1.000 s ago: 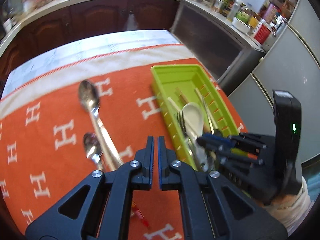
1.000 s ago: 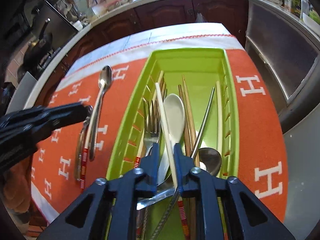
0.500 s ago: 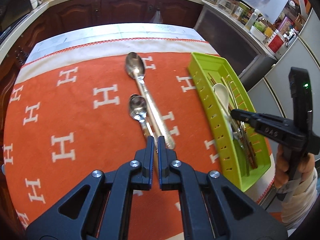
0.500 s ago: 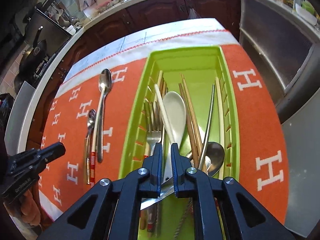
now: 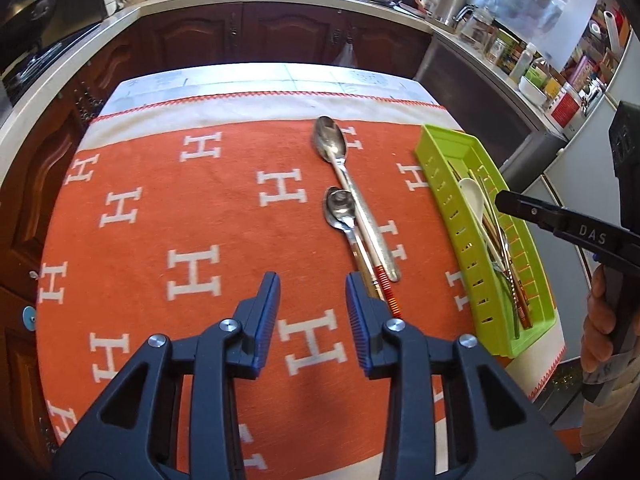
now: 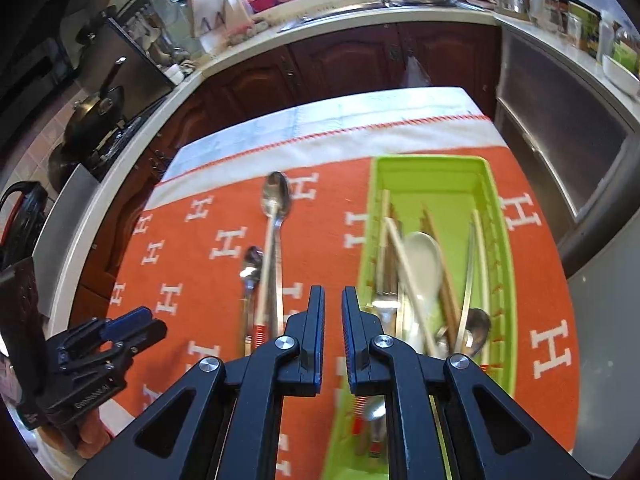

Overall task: Organize utensils
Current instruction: 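Grasp a wooden-handled spoon with the left tool while the right tool grasps a red-banded chopstick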

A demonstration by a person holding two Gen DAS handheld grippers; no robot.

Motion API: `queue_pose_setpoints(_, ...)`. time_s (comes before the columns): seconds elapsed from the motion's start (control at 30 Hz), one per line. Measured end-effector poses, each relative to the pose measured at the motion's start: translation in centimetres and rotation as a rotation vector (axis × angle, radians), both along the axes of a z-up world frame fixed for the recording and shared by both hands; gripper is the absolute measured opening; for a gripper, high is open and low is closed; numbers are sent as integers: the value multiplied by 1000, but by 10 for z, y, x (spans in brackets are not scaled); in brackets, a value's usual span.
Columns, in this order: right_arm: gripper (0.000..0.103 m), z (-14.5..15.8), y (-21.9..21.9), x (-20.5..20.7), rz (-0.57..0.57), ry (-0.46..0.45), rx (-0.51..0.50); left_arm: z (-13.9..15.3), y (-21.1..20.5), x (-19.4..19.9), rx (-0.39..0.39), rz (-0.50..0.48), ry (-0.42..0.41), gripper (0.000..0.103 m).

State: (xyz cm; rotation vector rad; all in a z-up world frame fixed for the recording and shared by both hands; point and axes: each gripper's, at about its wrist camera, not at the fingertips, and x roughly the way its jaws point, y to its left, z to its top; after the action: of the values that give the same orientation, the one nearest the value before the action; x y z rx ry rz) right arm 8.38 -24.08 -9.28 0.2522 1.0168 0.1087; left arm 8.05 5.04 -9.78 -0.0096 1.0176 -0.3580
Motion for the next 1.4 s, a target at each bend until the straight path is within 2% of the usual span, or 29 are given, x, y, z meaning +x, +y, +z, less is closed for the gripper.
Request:
queue_pose_setpoints(0.23, 9, 8, 37, 11, 41, 7, 16, 1, 14, 0, -7, 23, -14, 31)
queue_pose_setpoints(0.47, 9, -8, 52, 37, 60, 42, 32, -8, 14, 11, -26, 28, 9, 32)
queue_pose_setpoints(0.73, 9, -37, 75, 81, 98, 91, 52, -36, -15, 38, -50, 0, 62, 32)
queue_pose_setpoints(0.87, 9, -48, 82, 98, 110, 108, 67, -53, -37, 43, -35, -31, 85, 32)
queue_pose_setpoints(1.1, 9, -59, 82, 102, 118, 119, 78, -69, -65, 48, 30, -55, 82, 32)
queue_pose_setpoints(1.4, 9, -60, 77, 98, 122, 108, 89, -74, -53, 49, 20, -4, 74, 32)
